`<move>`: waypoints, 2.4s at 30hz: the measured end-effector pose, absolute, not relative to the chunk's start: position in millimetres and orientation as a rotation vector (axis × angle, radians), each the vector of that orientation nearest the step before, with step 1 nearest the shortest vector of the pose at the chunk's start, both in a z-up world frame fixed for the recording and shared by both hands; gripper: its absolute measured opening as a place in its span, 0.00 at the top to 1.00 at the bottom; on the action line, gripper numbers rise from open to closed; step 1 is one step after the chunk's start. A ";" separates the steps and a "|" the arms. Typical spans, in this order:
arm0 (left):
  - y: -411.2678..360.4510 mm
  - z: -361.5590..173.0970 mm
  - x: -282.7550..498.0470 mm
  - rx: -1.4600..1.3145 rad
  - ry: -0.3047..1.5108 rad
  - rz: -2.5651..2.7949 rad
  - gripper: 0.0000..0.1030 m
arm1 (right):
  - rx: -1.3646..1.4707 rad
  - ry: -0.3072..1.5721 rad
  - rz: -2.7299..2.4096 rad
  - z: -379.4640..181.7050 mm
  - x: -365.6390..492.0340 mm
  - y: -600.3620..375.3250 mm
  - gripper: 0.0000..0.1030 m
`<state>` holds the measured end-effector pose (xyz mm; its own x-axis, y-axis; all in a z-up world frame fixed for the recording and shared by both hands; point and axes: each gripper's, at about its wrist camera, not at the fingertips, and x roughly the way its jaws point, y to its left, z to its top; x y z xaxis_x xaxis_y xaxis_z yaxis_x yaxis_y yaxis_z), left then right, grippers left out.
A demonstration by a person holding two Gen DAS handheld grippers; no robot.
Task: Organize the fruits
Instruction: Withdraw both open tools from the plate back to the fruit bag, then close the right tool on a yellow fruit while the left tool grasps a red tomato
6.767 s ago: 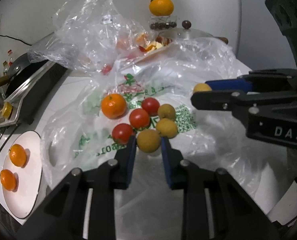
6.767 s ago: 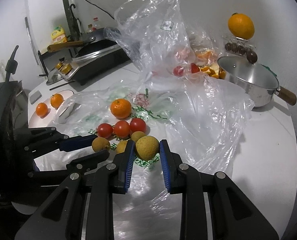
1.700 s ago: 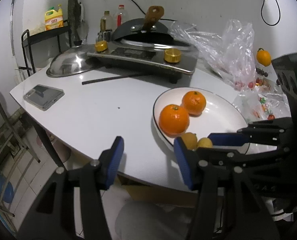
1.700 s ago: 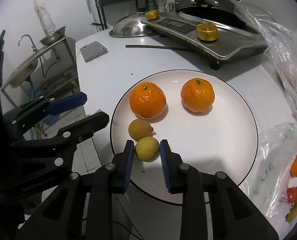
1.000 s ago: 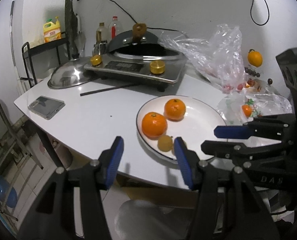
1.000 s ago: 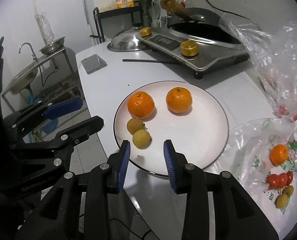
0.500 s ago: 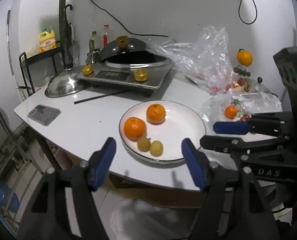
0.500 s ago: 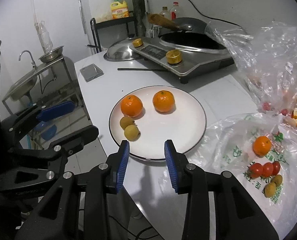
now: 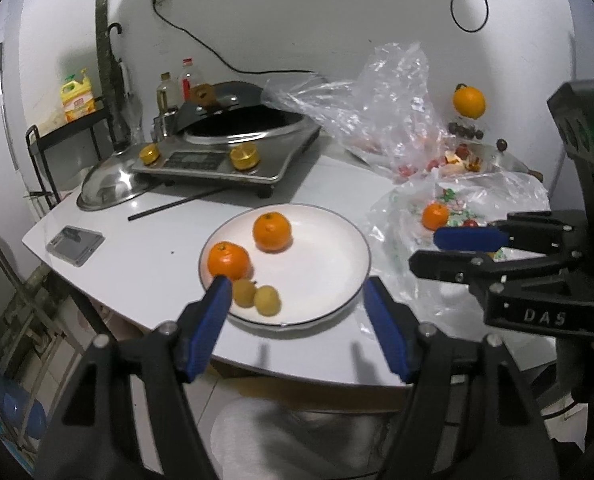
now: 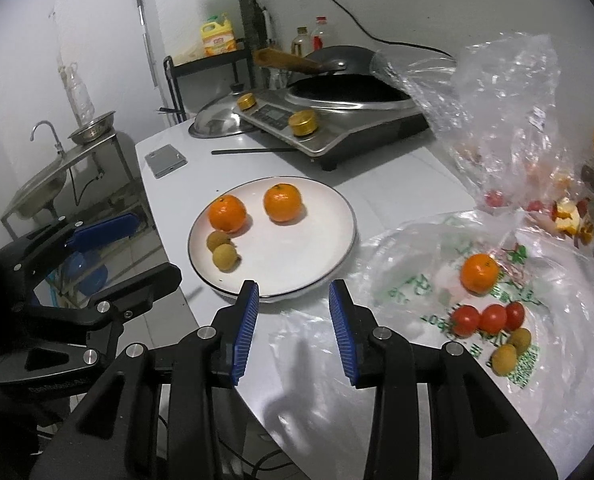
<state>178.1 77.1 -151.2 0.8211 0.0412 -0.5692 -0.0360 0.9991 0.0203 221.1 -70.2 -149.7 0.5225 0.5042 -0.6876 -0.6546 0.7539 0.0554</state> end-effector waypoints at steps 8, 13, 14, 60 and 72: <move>51.2 -148.5 185.7 0.040 0.613 0.010 0.33 | -0.188 0.737 0.662 -148.1 224.2 -101.9 0.62; 35.0 -146.6 191.7 0.056 0.613 -0.010 0.32 | -0.169 0.735 0.629 -148.1 227.9 -123.2 0.62; 31.8 -145.9 192.9 0.059 0.611 -0.015 0.32 | -0.165 0.734 0.622 -148.0 228.8 -127.5 0.62; -79.9 -170.5 270.6 0.199 0.679 -0.187 0.33 | -0.085 0.787 0.463 -183.1 285.9 -244.2 0.70; -89.8 -185.9 295.3 0.221 0.703 -0.220 0.33 | -0.079 0.806 0.477 -191.7 304.9 -243.9 0.73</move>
